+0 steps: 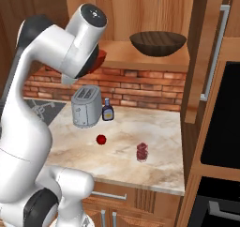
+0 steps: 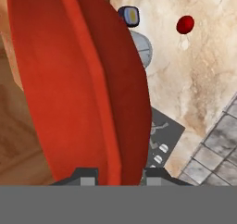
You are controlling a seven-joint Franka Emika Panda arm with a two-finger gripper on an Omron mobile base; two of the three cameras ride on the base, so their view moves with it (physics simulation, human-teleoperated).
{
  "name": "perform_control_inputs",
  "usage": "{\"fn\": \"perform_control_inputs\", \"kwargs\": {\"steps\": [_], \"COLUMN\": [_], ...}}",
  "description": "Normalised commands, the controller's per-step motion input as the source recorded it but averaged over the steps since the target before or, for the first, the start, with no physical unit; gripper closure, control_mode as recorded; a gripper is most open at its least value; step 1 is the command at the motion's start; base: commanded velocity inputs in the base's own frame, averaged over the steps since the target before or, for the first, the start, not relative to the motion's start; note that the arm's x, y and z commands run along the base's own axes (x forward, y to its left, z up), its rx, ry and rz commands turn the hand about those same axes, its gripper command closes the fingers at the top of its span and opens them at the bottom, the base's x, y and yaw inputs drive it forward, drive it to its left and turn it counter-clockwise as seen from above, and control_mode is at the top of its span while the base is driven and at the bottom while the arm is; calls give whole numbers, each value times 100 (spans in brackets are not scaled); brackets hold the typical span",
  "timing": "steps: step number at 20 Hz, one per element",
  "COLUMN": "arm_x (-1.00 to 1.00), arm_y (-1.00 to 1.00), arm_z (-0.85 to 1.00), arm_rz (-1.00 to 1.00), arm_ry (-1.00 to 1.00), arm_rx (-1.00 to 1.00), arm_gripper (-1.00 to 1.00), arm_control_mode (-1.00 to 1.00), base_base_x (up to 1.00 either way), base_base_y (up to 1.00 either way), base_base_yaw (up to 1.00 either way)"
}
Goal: Pick both bowls and place them on the counter. Then place the apple in one bowl and place the steak in the other bowl.
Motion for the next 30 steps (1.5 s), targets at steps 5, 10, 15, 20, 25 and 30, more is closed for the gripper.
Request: {"fn": "perform_control_inputs", "kwargs": {"steps": [5, 10, 15, 20, 25, 30], "arm_x": [-66, -64, -62, -59, -47, -22], "arm_y": [2, 3, 3, 2, 0, 0], "arm_z": [0, 0, 0, -3, -27, -51], "arm_rz": [0, 0, 0, 0, 0, 4], "arm_ry": [0, 1, 2, 5, 1, 0], "arm_rx": [3, 3, 4, 4, 0, 0], "arm_gripper": [100, 100, 100, 100, 100, 100], "arm_control_mode": [-100, -100, -100, -100, -100, -100], "base_base_x": [0, 0, 0, 0, 0, 0], "base_base_y": [0, 0, 0, 0, 0, 0], "base_base_yaw": [0, 0, 0, 0, 0, 0]}}
